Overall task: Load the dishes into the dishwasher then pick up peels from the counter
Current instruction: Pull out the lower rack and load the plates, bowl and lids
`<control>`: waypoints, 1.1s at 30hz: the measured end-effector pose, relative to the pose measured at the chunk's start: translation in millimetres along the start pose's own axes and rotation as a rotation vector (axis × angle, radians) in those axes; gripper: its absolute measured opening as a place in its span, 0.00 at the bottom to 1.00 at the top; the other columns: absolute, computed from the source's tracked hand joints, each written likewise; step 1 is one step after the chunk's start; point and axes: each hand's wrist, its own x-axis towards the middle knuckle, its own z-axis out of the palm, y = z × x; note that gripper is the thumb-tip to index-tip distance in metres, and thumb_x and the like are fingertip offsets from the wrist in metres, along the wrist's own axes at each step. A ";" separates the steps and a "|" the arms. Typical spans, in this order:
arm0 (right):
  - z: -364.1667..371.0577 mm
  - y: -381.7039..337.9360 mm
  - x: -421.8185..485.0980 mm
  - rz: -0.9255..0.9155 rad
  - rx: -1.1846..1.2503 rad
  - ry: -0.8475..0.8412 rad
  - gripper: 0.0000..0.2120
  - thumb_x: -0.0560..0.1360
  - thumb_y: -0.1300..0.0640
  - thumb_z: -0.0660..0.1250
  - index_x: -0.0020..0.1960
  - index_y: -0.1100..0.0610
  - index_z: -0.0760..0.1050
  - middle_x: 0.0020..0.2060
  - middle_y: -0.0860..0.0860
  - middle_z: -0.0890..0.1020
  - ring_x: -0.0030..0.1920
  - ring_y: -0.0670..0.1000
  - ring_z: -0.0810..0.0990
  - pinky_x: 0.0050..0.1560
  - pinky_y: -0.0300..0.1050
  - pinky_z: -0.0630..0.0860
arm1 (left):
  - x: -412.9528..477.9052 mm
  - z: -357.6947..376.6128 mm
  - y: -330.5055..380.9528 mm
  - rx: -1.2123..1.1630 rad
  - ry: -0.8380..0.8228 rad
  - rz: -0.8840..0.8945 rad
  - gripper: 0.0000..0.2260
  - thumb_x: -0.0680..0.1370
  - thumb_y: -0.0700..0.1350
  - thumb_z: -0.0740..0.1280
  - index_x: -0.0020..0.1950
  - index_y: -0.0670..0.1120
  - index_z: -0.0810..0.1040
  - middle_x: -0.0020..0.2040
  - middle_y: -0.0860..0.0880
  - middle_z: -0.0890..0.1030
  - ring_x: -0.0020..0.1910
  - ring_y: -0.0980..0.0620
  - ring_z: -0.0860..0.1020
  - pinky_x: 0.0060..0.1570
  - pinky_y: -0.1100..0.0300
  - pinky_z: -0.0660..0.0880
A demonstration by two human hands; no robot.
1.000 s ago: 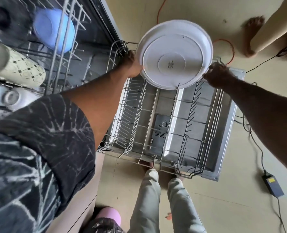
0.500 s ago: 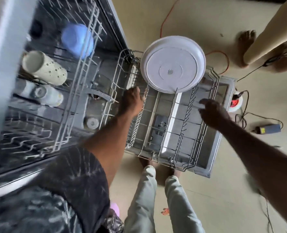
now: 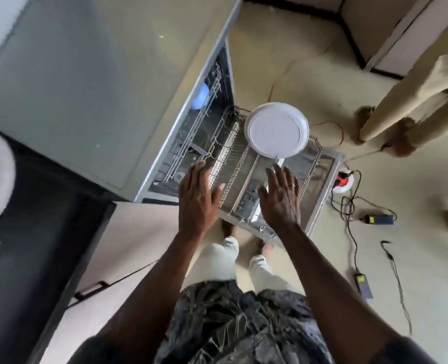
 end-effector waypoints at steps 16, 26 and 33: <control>-13.7 -228.3 -4.5 -0.634 -0.080 -0.028 0.24 0.83 0.45 0.54 0.76 0.53 0.66 0.79 0.52 0.63 0.80 0.56 0.56 0.79 0.60 0.53 | -81.0 -124.8 -118.4 -0.101 0.355 -0.355 0.20 0.82 0.53 0.64 0.71 0.47 0.72 0.76 0.48 0.70 0.78 0.48 0.62 0.75 0.50 0.62; 62.5 -387.1 -8.4 -0.887 -0.132 -0.065 0.26 0.82 0.44 0.51 0.73 0.56 0.70 0.77 0.54 0.68 0.78 0.58 0.62 0.76 0.63 0.60 | -93.6 -189.5 -246.3 -0.025 0.346 -0.610 0.27 0.81 0.62 0.55 0.75 0.49 0.68 0.80 0.49 0.63 0.81 0.50 0.55 0.78 0.48 0.57; 116.8 -474.9 -1.3 -0.962 -0.203 -0.152 0.23 0.83 0.47 0.59 0.76 0.54 0.67 0.79 0.52 0.63 0.81 0.55 0.56 0.78 0.60 0.54 | -106.5 -221.5 -324.1 -0.066 0.322 -0.746 0.27 0.82 0.63 0.56 0.77 0.49 0.65 0.82 0.51 0.57 0.82 0.50 0.49 0.79 0.48 0.51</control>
